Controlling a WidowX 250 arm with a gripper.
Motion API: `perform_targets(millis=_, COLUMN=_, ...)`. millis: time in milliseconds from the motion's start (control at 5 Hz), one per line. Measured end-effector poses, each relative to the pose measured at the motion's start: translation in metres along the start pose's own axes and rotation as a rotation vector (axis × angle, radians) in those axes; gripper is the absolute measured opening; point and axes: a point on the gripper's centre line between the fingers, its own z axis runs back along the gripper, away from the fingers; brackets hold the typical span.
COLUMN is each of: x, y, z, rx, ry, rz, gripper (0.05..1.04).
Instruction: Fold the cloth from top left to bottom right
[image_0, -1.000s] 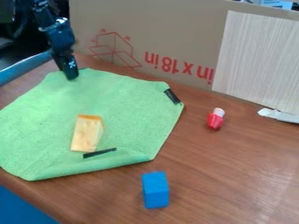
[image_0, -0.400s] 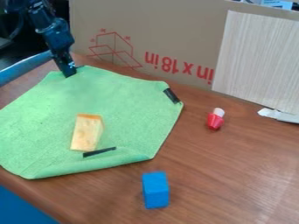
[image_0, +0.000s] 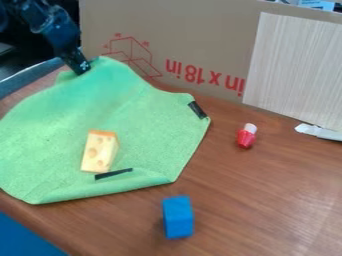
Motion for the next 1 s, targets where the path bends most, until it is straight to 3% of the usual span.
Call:
perform_targets(millis=200, x=-0.005, y=-0.040, z=0.025, rx=0.074, ry=-0.101, rz=-0.104, gripper=0.059)
perform_targets(millis=400, x=-0.017, y=-0.076, z=0.025, rx=0.102, ry=-0.107, rz=-0.192, gripper=0.059)
perform_targets(millis=600, x=-0.031, y=-0.106, z=0.030, rx=0.163, ry=-0.121, rz=-0.288, gripper=0.058)
perform_targets(millis=800, x=-0.036, y=-0.119, z=0.039, rx=0.187, ry=-0.134, rz=-0.312, gripper=0.056)
perform_targets(millis=1000, x=-0.030, y=-0.129, z=0.052, rx=0.145, ry=-0.153, rz=-0.316, gripper=0.056)
